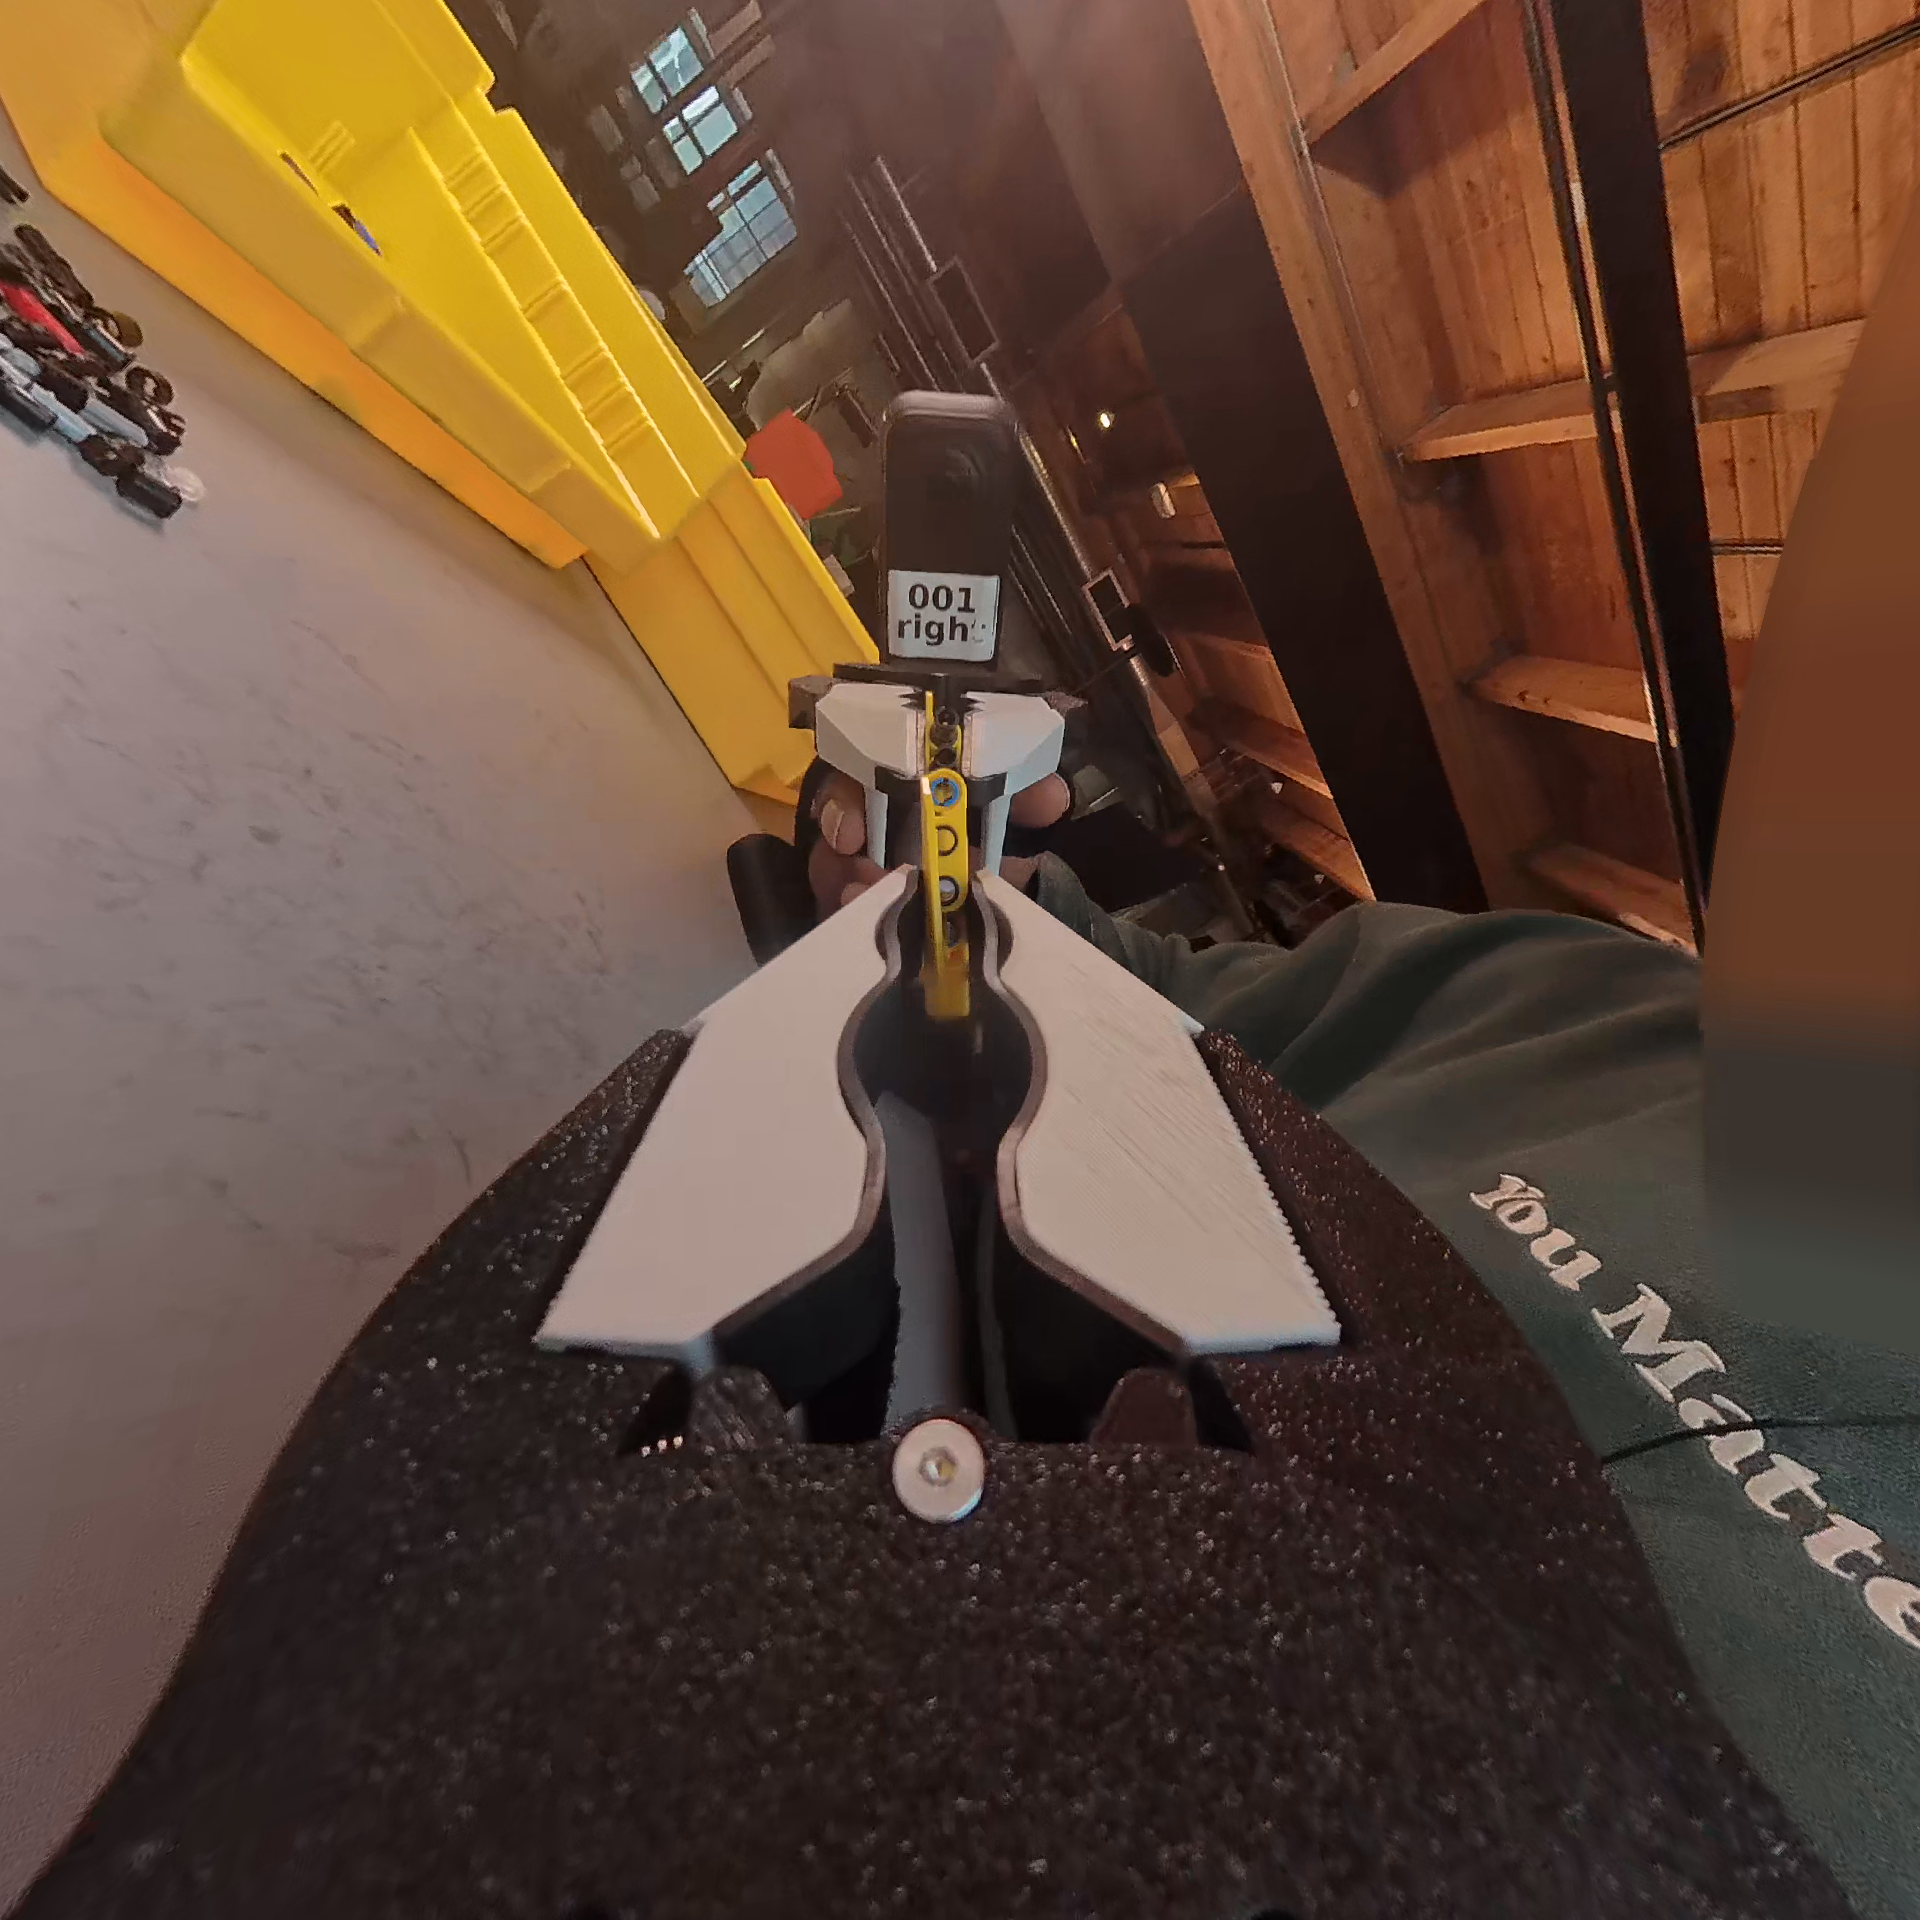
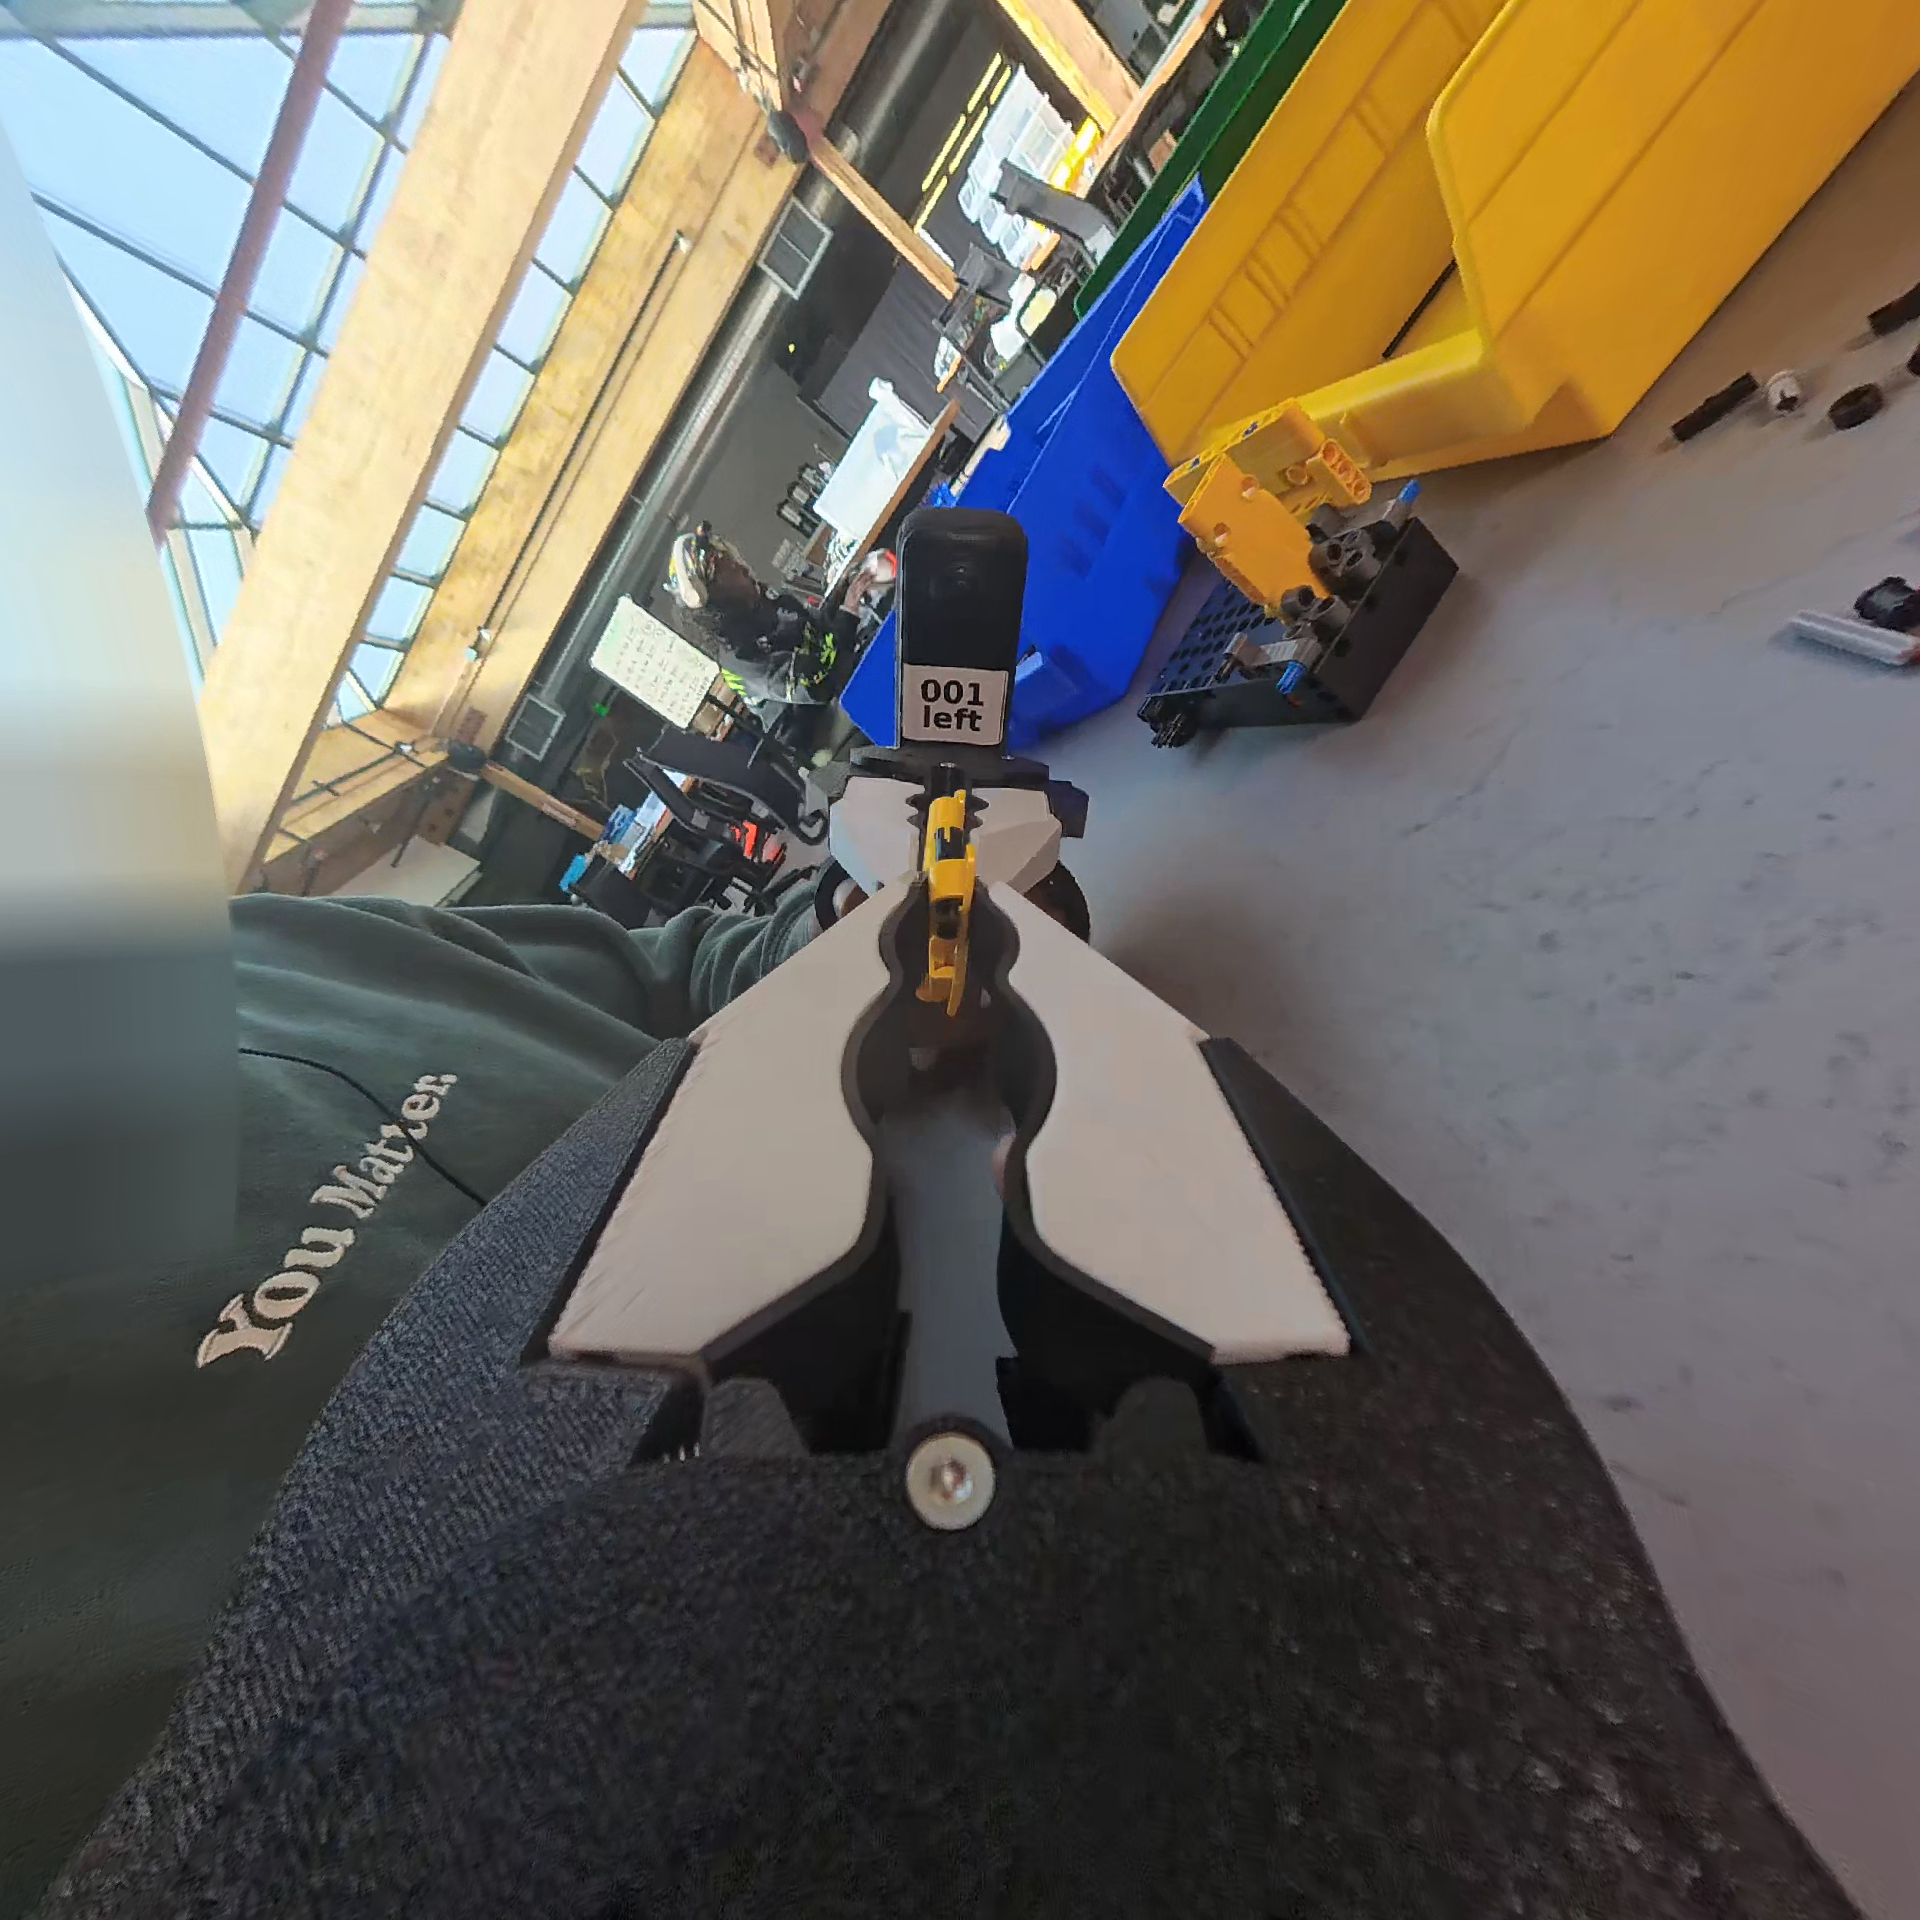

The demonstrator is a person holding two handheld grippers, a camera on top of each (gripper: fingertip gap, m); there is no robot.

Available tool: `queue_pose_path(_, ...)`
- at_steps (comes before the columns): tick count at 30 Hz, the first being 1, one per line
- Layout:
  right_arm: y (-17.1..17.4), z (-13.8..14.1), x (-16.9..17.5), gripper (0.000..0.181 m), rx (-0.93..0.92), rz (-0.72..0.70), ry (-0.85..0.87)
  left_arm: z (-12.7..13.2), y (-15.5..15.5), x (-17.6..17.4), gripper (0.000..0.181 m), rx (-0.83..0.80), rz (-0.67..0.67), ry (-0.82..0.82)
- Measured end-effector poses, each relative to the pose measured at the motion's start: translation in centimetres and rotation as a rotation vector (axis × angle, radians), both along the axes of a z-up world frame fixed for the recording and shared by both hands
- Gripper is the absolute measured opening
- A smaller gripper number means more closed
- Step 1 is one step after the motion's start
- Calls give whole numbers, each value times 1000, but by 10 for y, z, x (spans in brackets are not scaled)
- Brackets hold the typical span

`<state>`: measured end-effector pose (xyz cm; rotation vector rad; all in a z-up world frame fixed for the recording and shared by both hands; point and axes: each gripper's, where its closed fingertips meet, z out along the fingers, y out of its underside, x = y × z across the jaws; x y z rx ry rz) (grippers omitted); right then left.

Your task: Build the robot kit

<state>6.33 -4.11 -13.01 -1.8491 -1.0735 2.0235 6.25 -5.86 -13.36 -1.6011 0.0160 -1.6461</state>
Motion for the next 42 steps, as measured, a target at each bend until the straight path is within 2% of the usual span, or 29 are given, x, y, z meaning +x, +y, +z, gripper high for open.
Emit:
queue_pose_path(3,3,5,1,6,12,-33,28,5,3,-9,5,8,24,-53)
queue_pose_path(6,-8,0,-4,6,110,-19,3,11,4,-16,5,29,35,-91)
queue_pose_path(11,-15,-9,-11,6,183,13,-23,10,4,-21,5,74,38,-7)
queue_pose_path(23,-21,4,-17,6,289,132,-72,19,-7,-17,5,208,-2,74)
queue_pose_path(33,-22,1,-13,6,364,198,-146,14,-7,-14,6,209,-10,115)
queue_pose_path(42,-16,6,-14,6,326,177,-124,9,-5,-13,5,181,-10,115)
